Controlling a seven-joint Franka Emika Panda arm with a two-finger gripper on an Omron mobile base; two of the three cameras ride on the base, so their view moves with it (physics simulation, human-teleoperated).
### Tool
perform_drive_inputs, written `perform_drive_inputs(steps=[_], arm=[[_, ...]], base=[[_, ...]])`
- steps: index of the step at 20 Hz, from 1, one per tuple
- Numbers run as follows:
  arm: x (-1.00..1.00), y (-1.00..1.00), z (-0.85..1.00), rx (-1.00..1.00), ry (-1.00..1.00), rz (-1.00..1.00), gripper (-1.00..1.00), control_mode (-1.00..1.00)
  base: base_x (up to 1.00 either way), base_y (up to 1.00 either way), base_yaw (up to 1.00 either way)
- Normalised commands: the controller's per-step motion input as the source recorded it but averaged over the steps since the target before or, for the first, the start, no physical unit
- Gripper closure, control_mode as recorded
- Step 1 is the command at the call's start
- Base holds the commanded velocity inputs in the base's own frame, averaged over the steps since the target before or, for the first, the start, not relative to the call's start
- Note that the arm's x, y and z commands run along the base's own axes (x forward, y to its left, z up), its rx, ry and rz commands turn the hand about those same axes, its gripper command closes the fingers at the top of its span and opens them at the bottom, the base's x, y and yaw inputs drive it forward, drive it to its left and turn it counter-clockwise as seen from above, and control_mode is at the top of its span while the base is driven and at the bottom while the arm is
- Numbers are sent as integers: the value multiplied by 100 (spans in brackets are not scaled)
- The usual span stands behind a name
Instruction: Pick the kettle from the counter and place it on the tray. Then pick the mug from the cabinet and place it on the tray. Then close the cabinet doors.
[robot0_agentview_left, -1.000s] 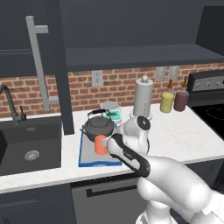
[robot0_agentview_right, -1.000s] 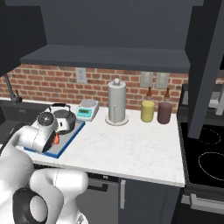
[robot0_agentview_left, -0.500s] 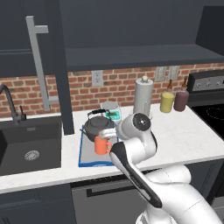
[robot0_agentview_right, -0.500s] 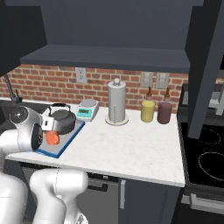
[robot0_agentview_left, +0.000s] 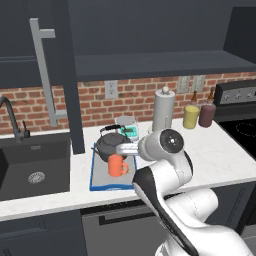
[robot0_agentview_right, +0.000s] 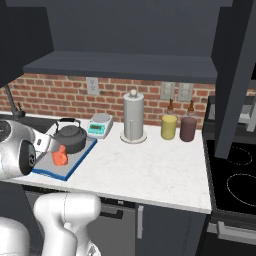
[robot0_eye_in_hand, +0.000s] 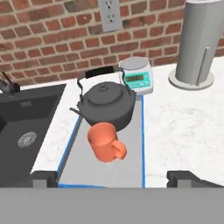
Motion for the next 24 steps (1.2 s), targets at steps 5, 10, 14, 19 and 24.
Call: perform_drive_inputs(steps=[5,10,14,19,24], arm=[[-63,-6,41,-20,-16,15,-100,-100],[-67,0,39,-36,-38,46,-100,-100],[-58,-3,34,-31,-23,59,-100,-100],[-53,-1,21,-31,-4,76,-100,-100],[-51,7,-3,-27,-17,82,-100,-100]], base=[[0,0,0],[0,0,0],[0,0,0],[0,0,0],[0,0,0]])
